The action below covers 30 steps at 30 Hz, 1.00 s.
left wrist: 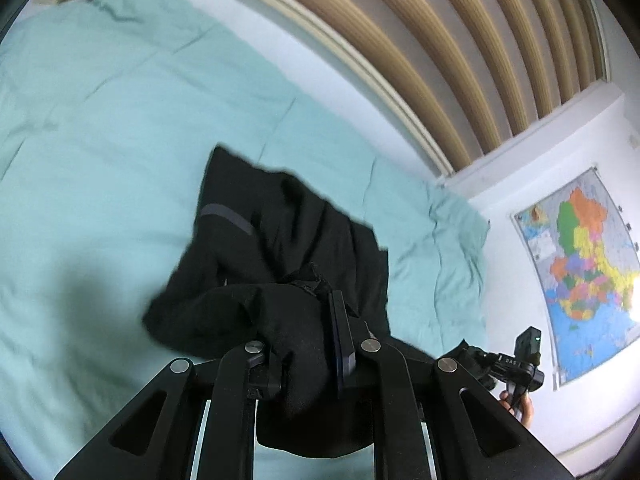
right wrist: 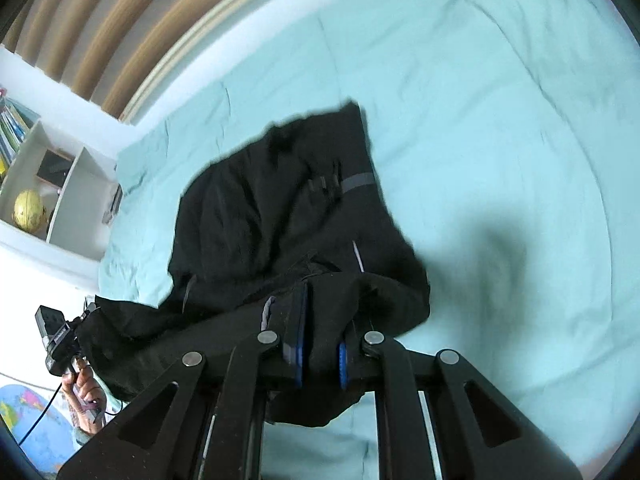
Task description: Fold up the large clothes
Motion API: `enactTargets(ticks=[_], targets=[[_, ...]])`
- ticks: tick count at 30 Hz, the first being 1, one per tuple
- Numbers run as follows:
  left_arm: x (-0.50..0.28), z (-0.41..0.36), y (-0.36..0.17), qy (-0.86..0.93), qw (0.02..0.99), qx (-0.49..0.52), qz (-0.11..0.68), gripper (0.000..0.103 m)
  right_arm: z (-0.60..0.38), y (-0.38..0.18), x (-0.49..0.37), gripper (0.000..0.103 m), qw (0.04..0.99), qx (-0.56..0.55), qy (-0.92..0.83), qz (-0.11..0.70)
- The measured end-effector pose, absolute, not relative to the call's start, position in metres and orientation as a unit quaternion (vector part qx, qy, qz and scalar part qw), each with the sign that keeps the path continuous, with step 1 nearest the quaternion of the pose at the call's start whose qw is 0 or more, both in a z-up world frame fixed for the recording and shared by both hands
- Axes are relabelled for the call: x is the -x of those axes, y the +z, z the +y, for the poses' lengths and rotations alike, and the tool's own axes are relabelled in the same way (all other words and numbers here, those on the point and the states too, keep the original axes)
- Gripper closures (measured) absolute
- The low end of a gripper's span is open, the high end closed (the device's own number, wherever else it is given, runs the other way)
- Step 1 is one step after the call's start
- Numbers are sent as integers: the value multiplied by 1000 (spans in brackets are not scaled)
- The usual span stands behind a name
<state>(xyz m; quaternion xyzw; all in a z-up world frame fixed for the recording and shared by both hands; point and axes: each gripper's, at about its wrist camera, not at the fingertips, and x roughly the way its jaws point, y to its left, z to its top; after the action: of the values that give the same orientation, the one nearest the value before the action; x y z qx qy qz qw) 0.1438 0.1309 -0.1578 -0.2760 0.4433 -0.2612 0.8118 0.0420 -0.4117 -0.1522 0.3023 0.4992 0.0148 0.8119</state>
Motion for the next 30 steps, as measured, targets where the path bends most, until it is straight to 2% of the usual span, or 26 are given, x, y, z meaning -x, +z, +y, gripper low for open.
enactTargets(ticks=[5, 9, 12, 17, 19, 22, 26, 30], targets=[[-220, 117, -149, -241, 820, 284, 435, 87, -427, -132, -120, 88, 827, -294, 7, 479], [-289, 98, -160, -206, 827, 279, 443, 84, -441, -146, -190, 88, 823, -299, -9, 484], [-346, 82, -195, -156, 822, 274, 474, 83, -448, -179, -241, 87, 808, -305, -29, 503], [-409, 56, -272, -101, 792, 247, 549, 83, -445, -269, -317, 85, 759, -302, -63, 574], [-421, 45, -305, -96, 770, 239, 583, 83, -439, -303, -334, 84, 741, -299, -64, 597], [-424, 34, -325, -97, 772, 212, 591, 82, -435, -326, -345, 84, 735, -295, -61, 607], [-427, 34, -320, -110, 774, 198, 592, 83, -438, -333, -349, 84, 730, -306, -51, 609], [-420, 42, -291, -140, 792, 168, 570, 82, -450, -318, -342, 81, 730, -321, -33, 602]])
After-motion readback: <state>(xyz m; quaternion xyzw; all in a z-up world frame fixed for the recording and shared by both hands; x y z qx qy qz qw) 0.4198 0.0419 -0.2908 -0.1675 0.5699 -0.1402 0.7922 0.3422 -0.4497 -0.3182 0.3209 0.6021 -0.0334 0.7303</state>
